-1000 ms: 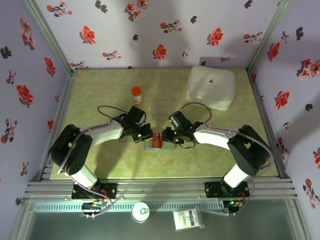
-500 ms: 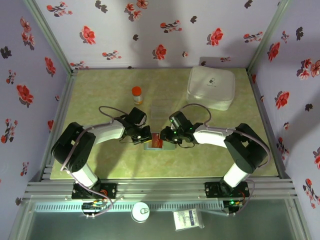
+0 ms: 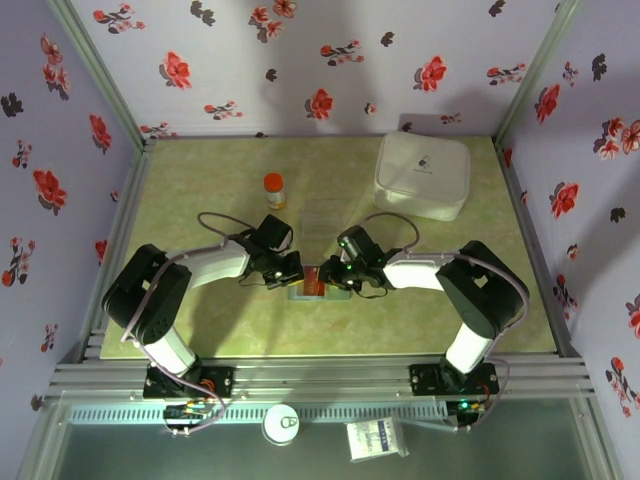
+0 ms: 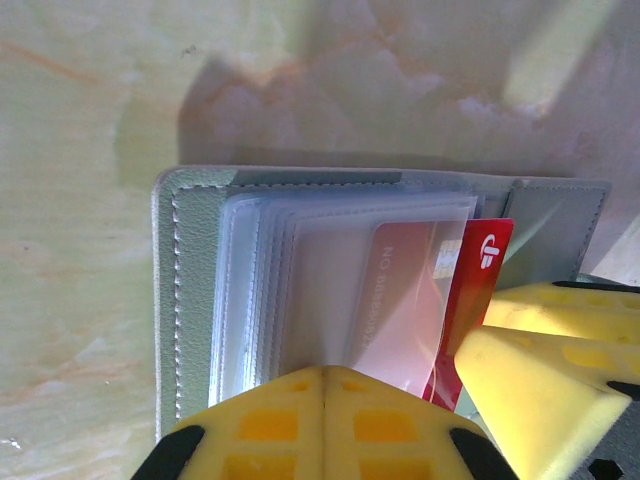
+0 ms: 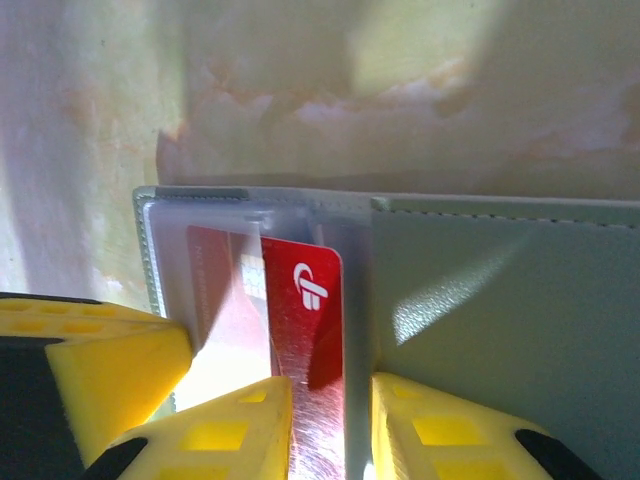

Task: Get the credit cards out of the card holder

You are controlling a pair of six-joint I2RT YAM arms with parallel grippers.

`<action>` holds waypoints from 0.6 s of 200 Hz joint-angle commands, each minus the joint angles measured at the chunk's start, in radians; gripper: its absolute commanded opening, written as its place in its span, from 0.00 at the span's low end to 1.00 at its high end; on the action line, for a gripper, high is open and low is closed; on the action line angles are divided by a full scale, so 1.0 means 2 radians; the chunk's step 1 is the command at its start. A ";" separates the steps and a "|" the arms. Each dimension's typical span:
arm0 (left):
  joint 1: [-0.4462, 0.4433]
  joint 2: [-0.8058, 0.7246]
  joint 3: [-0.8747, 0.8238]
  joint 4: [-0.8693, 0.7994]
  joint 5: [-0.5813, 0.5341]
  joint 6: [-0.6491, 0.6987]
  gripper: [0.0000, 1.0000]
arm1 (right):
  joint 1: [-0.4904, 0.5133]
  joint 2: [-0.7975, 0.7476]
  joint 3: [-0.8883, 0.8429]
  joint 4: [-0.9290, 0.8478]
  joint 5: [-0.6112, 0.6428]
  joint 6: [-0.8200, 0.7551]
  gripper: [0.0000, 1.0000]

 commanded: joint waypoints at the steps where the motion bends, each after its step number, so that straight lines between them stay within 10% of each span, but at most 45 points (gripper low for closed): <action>1: -0.003 0.014 0.002 -0.027 -0.011 0.009 0.00 | -0.003 0.009 -0.007 0.024 -0.014 0.012 0.25; 120: -0.003 0.015 0.000 -0.029 -0.012 0.011 0.00 | -0.008 0.011 -0.006 0.030 -0.018 0.012 0.14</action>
